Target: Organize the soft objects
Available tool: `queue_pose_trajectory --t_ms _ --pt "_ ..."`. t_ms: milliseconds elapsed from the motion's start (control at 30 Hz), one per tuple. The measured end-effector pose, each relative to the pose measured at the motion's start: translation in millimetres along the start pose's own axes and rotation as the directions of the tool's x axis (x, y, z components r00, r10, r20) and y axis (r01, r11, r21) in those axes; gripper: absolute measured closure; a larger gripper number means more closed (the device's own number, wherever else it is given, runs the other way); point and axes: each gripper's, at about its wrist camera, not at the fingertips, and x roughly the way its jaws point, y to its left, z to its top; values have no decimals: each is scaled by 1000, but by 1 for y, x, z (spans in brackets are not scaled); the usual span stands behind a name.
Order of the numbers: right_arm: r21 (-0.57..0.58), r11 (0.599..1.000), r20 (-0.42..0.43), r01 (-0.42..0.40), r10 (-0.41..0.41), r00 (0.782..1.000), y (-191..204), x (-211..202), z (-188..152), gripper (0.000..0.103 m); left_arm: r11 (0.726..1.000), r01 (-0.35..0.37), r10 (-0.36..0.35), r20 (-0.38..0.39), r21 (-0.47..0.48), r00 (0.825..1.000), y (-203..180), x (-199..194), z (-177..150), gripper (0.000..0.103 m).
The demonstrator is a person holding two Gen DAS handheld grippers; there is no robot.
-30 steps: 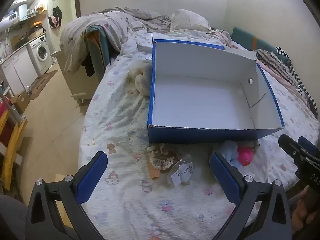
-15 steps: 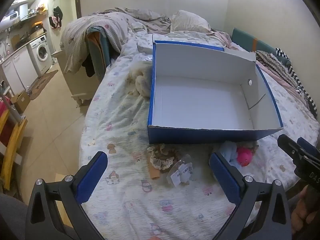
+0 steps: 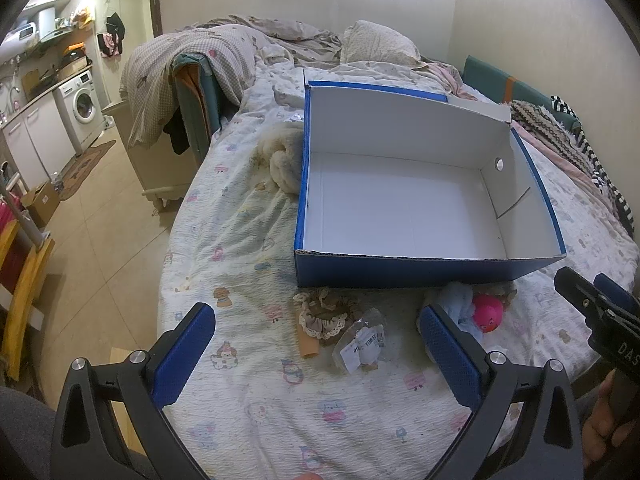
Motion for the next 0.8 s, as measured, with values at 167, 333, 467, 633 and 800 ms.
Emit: queue_pose_trajectory --t_ms 167,333,467,633,800 --pt "-1 1000 0 1 -1 1000 0 0 0 0 1000 1 -1 0 0 1000 0 0 0 1" --pt "-1 1000 0 0 0 1000 0 0 0 0 1000 2 -2 0 -1 1000 0 0 0 1" --pt "-1 1000 0 0 0 1000 0 0 0 0 1000 -1 1 1 0 1000 0 0 0 1" --pt "-1 1000 -1 0 0 1000 0 0 0 0 1000 -3 3 8 -5 1000 -1 -3 1 1" --pt "-1 1000 -1 0 0 1000 0 0 0 0 1000 -2 2 6 -4 1000 -1 -3 1 1"
